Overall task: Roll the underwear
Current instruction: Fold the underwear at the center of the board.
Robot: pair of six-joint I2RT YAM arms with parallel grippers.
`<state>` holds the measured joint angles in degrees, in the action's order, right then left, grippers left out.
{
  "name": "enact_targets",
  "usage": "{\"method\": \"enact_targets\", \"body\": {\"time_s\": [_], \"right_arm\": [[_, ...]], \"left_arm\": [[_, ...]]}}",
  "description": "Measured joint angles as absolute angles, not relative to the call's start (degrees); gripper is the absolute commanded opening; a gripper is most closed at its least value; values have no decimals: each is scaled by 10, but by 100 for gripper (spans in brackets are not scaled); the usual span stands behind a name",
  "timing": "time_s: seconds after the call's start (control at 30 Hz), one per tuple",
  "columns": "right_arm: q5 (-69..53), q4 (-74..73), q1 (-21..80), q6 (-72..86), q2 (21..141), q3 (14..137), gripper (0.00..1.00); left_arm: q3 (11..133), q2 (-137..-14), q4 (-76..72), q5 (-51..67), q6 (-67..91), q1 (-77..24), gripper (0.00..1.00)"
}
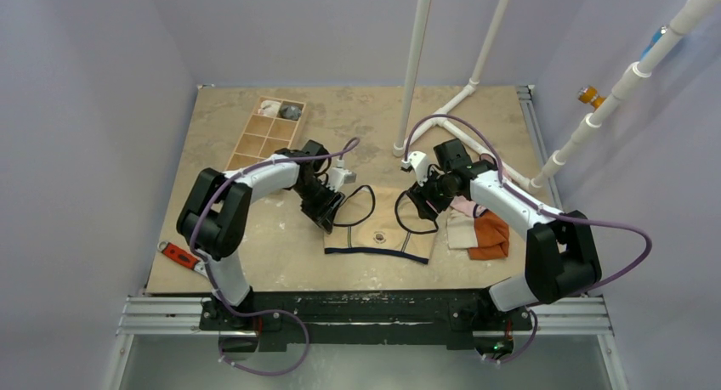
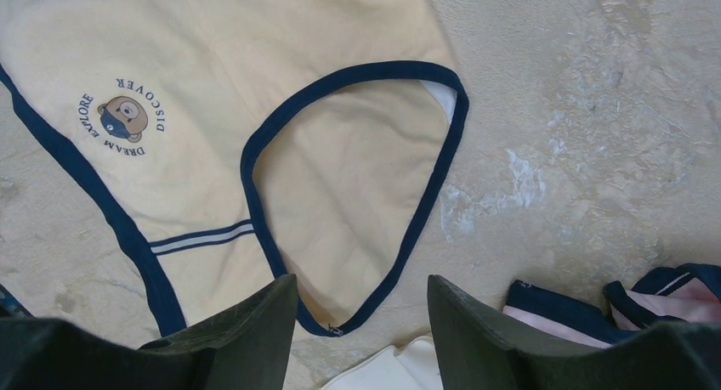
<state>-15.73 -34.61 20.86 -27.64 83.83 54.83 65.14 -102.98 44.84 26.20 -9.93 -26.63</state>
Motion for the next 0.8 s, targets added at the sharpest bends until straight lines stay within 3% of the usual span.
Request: {"method": "enact_targets", "body": {"time_s": [0.07,0.2,0.47,0.8], "right_arm": [[-157,-346,209,-277,838,548,56],[-157,-343,209,-276,838,547,56],[-155,-338,209,-276,834,540,55],[-146,-338,208,-277,805,539,55]], "left_arm": [[653,-1037,444,266,-96,-267,29],[657,-1049,442,273,-94,-268,0],[669,-1054,447,299,-93,-245,0],[718,-1038,548,306,-133,-119,0]]}}
